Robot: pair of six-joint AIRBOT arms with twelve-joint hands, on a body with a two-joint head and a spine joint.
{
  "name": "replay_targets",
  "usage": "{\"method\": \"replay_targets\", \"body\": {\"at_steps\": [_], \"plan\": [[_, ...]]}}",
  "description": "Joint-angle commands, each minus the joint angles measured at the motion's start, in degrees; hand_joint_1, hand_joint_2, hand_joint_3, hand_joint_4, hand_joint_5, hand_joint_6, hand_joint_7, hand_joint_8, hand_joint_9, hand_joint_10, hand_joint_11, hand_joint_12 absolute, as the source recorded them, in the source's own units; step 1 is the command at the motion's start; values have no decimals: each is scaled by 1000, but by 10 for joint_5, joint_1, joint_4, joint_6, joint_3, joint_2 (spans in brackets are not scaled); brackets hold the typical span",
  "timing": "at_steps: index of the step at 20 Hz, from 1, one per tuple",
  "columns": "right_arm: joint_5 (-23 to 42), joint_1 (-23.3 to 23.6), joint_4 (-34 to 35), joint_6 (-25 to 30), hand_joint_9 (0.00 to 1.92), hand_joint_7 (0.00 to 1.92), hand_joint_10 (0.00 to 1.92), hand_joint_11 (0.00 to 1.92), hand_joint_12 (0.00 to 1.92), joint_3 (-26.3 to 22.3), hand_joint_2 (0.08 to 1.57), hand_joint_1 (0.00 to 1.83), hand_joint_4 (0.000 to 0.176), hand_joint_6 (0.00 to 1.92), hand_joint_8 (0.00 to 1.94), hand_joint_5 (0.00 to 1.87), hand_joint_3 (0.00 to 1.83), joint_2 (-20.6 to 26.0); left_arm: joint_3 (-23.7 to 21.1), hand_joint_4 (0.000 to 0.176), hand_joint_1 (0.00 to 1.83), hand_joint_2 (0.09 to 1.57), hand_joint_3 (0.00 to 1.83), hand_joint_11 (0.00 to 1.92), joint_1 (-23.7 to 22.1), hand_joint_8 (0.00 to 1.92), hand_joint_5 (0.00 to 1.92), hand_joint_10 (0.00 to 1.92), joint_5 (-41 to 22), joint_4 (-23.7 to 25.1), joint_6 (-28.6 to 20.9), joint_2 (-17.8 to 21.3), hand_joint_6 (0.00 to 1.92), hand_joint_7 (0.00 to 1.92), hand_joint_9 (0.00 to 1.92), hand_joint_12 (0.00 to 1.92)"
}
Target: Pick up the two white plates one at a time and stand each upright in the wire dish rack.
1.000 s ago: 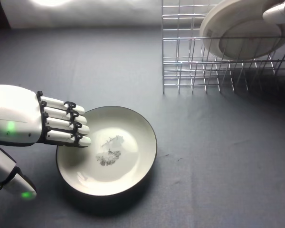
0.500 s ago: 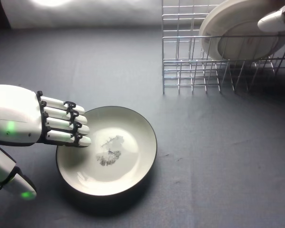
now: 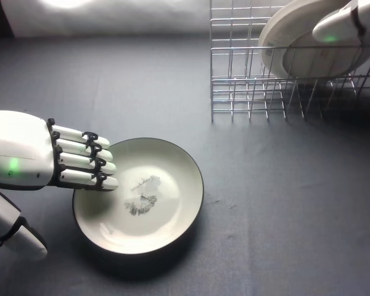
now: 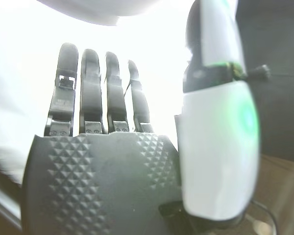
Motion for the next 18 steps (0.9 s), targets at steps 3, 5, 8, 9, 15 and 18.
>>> {"method": "replay_targets", "body": {"at_steps": [3,5,8,9,15,18], "plan": [[89,11,-65,5,0,0,0,0,0,-35,788,1170,0,0,0,0,0,9,2,0,0,1026,0,3,4,0,0,0,-15,-24,-10,1,0,0,0,0],[126,-3,-152,9,0,0,0,0,0,-56,828,1179,0,0,0,0,0,9,2,0,0,1033,0,5,12,0,0,0,-15,-24,-13,-1,0,0,0,2],[149,-21,-246,11,0,0,0,0,0,-75,874,1259,0,0,0,0,14,8,2,0,0,1040,1,21,22,0,0,0,-15,-24,-17,-5,0,0,0,9],[156,-29,-275,11,0,0,0,0,0,-84,887,1281,0,0,0,0,18,6,2,0,0,1034,0,40,29,0,0,3,-15,-24,-24,-6,0,0,7,17],[174,-56,-391,8,0,0,0,0,0,-94,900,1293,0,0,0,0,13,-21,2,0,0,1021,0,32,72,0,0,1,-20,-20,-49,-16,0,0,3,14],[175,-65,-425,7,0,0,0,0,0,-95,910,1336,0,0,0,0,13,-36,1,0,0,1032,0,27,97,0,0,0,-20,-20,-61,-22,0,0,0,12]]}}
